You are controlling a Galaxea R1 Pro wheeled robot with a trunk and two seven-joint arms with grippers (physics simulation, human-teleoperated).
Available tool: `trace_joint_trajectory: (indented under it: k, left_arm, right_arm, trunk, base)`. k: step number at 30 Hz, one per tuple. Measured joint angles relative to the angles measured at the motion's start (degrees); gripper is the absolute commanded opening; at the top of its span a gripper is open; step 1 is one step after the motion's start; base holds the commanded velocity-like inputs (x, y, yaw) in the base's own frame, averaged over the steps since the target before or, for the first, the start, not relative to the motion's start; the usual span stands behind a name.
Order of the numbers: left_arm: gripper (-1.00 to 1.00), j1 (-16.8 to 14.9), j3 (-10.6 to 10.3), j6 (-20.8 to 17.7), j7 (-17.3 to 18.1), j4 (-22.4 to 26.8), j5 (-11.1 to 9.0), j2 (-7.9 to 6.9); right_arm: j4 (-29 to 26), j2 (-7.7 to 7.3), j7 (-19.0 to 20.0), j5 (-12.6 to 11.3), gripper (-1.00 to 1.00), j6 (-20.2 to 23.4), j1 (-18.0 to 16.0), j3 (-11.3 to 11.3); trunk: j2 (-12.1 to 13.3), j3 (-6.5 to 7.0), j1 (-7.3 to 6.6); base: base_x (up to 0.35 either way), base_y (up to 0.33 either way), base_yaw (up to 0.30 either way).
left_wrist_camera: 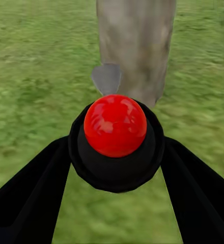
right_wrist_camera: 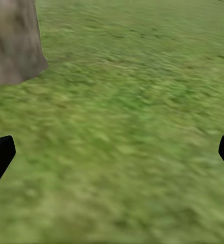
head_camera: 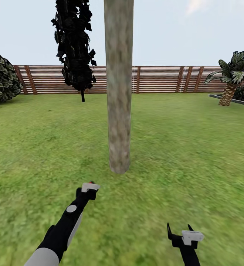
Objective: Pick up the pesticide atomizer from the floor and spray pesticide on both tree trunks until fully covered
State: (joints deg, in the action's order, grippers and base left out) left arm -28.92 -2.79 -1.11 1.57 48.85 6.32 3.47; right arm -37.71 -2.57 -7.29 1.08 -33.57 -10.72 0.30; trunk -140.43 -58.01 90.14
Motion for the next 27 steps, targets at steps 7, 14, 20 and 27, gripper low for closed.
trace_joint_trajectory:
  k: [7, 14, 20, 27]
  left_arm:
    - [-1.0, -0.4, -4.9, -3.6, 2.6, -0.1, 0.4, -0.74]
    - [-1.0, -0.5, -5.6, -4.8, 22.0, -0.5, 6.6, -4.73]
    - [-1.0, -0.2, -5.5, -4.9, 30.5, -0.5, 7.9, -8.65]
    - [-1.0, -0.6, -5.6, -8.5, 38.8, -0.5, 11.9, -11.96]
  right_arm:
    - [-3.7, -0.58, 0.1, 5.4, 1.0, 1.0, -0.2, 0.0]
    - [-13.4, 0.07, 12.5, 16.9, 1.0, 15.0, -2.3, 4.2]
    - [-19.1, 0.02, 19.4, 17.7, 1.0, 24.7, -2.6, 5.0]
    - [-27.8, -0.53, 32.7, 18.2, 1.0, 35.0, -3.3, 5.2]
  trunk:
    - [0.0, 0.0, 0.0]
    - [0.0, 0.0, 0.0]
    - [0.0, 0.0, 0.0]
    - [0.0, 0.01, 0.0]
  base:
    - [0.0, 0.0, 0.0]
    - [0.0, 0.0, 0.0]
    - [0.0, 0.0, 0.0]
    - [0.0, 0.0, 0.0]
